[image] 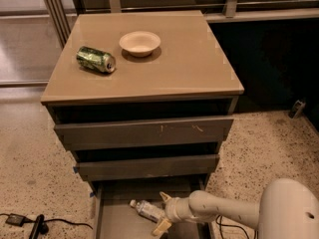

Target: Pick blue plastic bottle from bottom drawer and place on counter

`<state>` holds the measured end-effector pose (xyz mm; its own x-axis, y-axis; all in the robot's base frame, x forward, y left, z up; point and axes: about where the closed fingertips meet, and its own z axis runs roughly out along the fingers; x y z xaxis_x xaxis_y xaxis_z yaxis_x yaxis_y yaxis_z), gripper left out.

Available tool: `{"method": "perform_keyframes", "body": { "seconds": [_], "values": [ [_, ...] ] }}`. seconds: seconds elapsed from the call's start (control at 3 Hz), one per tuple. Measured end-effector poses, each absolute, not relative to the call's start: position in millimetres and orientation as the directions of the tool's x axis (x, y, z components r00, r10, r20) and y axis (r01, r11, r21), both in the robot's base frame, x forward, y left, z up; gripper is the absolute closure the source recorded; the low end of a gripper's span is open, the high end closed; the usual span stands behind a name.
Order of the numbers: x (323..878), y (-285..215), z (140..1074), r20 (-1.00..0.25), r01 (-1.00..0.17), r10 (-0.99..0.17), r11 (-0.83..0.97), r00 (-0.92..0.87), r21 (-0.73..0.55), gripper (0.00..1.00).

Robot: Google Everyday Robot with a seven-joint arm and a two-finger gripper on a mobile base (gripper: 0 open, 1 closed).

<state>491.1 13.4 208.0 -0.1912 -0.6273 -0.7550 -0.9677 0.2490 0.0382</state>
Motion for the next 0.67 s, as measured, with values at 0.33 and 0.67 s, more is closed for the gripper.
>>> {"method": "perform_keyframes", "body": {
  "seconds": [0.33, 0.67],
  "values": [
    [493.0, 12.2, 196.8, -0.745, -0.964, -0.639, 0.266, -0.192, 0.020, 0.00],
    [493.9, 13.0, 180.6, -0.738, -0.960, -0.646, 0.278, -0.197, 0.013, 0.00]
  ]
}}
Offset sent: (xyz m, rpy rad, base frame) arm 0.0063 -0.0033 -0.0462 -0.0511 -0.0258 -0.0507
